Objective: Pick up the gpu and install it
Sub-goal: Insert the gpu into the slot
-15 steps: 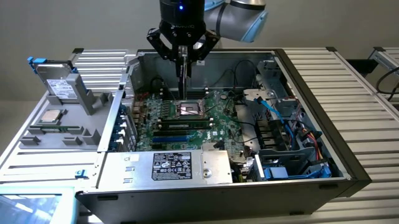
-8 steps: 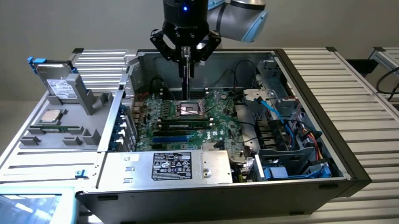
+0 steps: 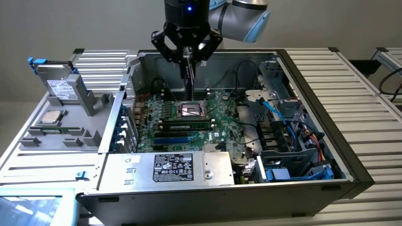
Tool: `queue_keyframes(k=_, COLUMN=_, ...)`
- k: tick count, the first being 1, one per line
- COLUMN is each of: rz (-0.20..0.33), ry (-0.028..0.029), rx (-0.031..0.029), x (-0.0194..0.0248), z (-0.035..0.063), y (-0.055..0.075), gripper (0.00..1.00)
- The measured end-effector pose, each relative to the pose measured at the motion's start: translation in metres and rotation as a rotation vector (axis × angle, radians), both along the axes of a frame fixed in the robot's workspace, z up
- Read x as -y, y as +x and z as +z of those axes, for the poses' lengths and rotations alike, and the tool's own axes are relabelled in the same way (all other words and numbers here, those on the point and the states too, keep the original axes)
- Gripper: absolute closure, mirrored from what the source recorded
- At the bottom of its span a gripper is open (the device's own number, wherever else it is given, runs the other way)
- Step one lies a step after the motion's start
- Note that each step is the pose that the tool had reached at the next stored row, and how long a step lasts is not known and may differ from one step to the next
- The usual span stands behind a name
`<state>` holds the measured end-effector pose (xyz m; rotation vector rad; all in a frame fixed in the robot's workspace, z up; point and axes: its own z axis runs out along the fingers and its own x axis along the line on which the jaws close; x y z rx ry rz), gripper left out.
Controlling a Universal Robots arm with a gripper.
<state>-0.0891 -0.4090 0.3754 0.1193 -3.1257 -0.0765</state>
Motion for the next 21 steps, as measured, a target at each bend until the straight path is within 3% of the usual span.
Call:
queue_keyframes(k=5, rz=0.092, ry=0.0046, rx=0.0000, x=0.0000, z=-0.0007, y=0.0000, gripper=0.71)
queue_keyframes(k=21, rz=0.383, ry=0.0043, rx=-0.0008, x=0.0000, z=-0.0018, y=0.0000, gripper=0.71)
